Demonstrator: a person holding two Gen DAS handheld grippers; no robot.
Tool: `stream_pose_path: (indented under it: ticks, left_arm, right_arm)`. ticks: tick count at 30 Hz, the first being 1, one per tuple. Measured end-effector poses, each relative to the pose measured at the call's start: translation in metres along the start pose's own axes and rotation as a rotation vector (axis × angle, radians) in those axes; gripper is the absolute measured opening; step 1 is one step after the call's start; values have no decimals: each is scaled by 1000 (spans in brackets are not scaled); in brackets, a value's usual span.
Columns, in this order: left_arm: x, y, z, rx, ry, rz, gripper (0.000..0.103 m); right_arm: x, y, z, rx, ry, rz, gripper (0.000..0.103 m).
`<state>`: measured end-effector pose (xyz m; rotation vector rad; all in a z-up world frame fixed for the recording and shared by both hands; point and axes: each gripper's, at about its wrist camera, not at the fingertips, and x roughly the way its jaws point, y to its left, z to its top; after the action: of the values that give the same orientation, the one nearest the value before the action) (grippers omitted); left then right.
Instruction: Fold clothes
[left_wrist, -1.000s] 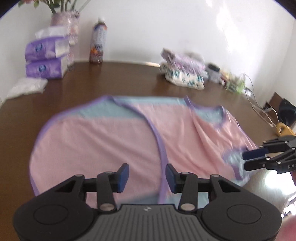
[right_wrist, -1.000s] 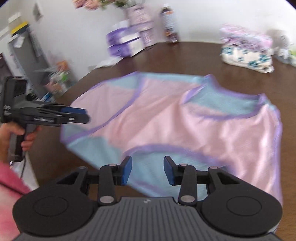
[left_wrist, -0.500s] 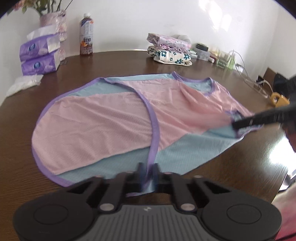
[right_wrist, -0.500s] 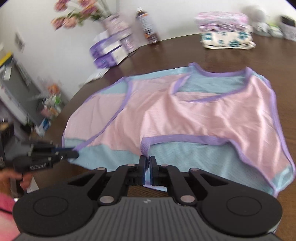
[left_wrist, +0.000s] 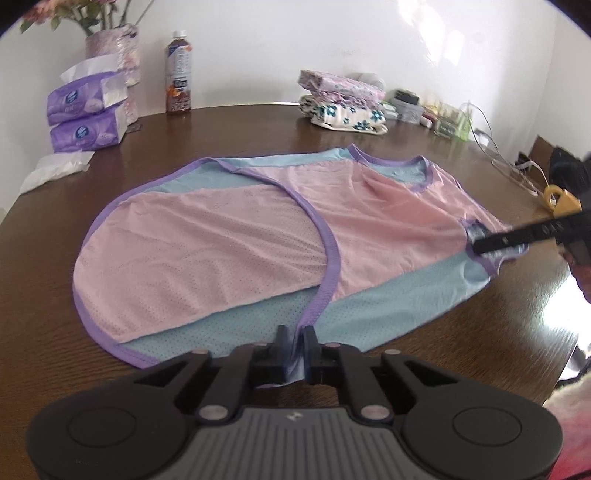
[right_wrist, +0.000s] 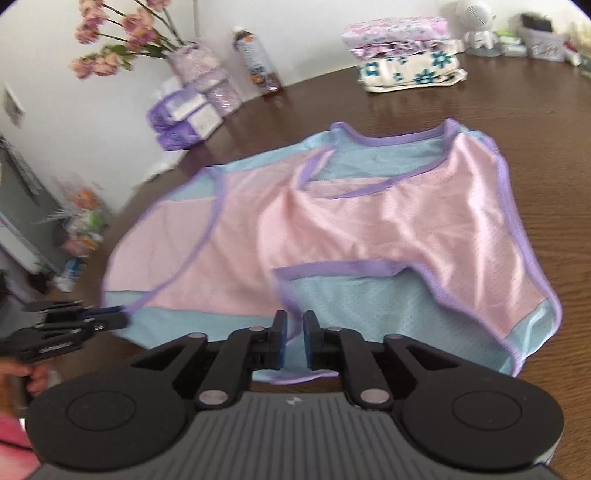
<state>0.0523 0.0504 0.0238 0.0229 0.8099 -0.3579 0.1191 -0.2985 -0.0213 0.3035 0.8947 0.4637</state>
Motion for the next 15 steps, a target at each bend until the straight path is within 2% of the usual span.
stream_pose_path:
  ticks: [3,5,7,8,9,14,15]
  left_arm:
    - [-2,-2,4,-8,-24,-6,12]
    - [1,-5,6,0,-20,-6,13]
    - [7,-7,6,13,-8,4,13]
    - [9,-7,6,17,0,10,13]
    - [11,-8,4,20,0,17,12]
    - [10,-5,0,20,-8,23,13]
    - [10,-5,0,20,-9,23,13]
  right_arm:
    - [-4,12,-6,-71,12,-4,35]
    - [-2,19,-9,-116,26,-15,35]
    - [2,24,-11,-142,39,-46,28]
    - [4,25,-12,-152,46,-65,10]
    - [4,25,-13,-152,52,-78,2]
    - [0,12,-10,-80,70,-71,2]
    - [-1,12,-10,-77,72,-60,5]
